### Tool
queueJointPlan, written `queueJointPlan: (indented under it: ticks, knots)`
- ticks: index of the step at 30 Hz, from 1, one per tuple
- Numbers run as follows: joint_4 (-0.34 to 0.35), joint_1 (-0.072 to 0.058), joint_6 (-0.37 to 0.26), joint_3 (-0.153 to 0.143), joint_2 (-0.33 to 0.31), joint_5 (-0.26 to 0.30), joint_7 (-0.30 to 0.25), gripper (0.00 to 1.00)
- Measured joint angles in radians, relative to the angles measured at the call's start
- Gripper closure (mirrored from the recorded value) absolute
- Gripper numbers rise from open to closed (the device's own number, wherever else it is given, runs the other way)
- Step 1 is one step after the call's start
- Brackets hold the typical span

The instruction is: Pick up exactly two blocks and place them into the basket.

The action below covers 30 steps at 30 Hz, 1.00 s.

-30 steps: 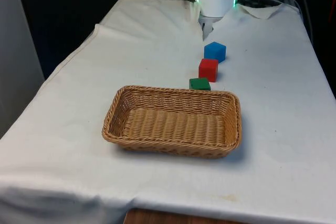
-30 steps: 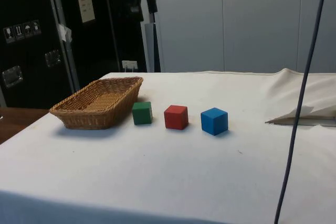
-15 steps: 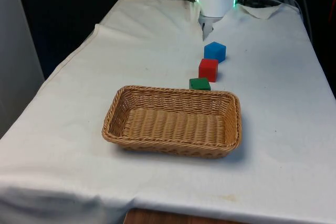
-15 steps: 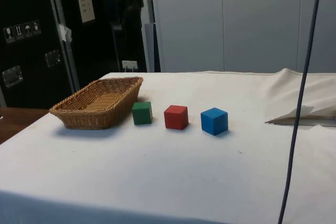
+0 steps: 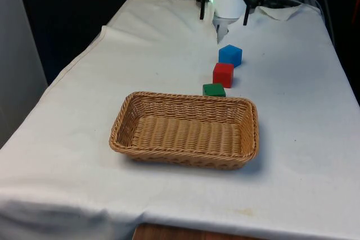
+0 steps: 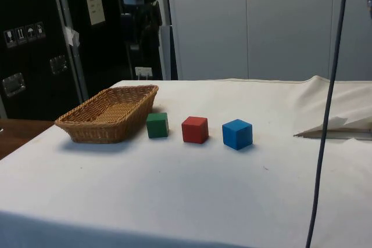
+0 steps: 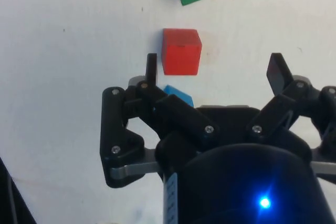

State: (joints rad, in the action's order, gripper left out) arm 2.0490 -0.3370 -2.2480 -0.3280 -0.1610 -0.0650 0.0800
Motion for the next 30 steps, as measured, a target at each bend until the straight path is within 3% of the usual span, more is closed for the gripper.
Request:
queueJointPlan:
  ticks: [8, 30]
  knots:
    - [0.038, 0.006, -0.093, -0.024, -0.027, 0.069, -0.093, 0.0]
    - [0.078, 0.015, -0.245, -0.032, -0.153, 0.137, -0.24, 0.0]
